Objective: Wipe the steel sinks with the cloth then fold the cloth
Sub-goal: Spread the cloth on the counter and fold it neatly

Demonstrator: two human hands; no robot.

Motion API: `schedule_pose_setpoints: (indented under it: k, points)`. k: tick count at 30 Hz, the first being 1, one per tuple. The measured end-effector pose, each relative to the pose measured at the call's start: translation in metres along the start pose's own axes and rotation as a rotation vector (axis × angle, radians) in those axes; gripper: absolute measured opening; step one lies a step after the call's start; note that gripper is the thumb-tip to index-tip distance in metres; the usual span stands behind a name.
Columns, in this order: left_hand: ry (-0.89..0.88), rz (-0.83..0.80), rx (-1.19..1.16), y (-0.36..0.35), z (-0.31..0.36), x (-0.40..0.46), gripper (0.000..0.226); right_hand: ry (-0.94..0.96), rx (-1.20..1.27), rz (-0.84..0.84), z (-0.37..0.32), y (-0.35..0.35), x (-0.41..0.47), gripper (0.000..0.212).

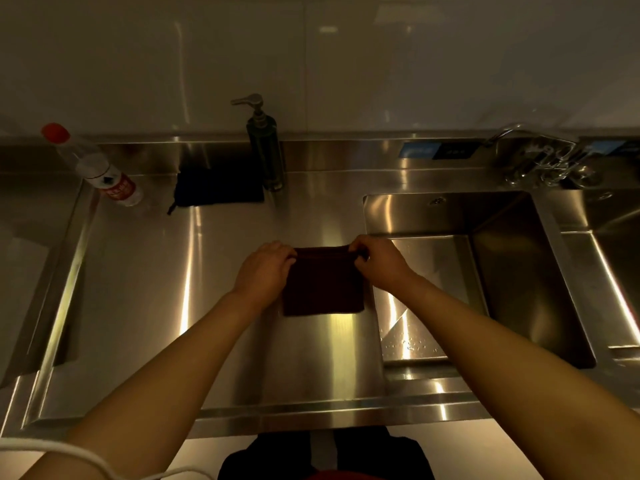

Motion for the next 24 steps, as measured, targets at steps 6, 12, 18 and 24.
schedule_pose_setpoints:
  k: [6, 12, 18, 24]
  points:
    - [0.095, -0.069, -0.046, -0.016, -0.028, 0.031, 0.018, -0.044, -0.052, -0.018, 0.01, -0.009, 0.032, 0.03]
    - [0.119, -0.103, -0.085, -0.023, -0.026, 0.034, 0.039, 0.035, -0.127, -0.021, 0.009, -0.017, 0.033, 0.045]
    - [0.132, -0.259, -0.031, -0.042, -0.021, 0.02, 0.048, 0.058, -0.373, -0.107, 0.01, -0.035, 0.03, 0.056]
    - [0.161, -0.206, -0.053, -0.04, -0.012, 0.009, 0.029, 0.103, -0.397, -0.057, 0.005, -0.033, 0.023, 0.032]
Point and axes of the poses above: each hand's wrist, its own x-axis towards the middle knuckle, its own y-axis out of the back of the hand, z = x × y, the point moved 9 cm from there along x, towards the middle knuckle, and after that the axes turned 4 degrees about -y, right-handed, at the moved point
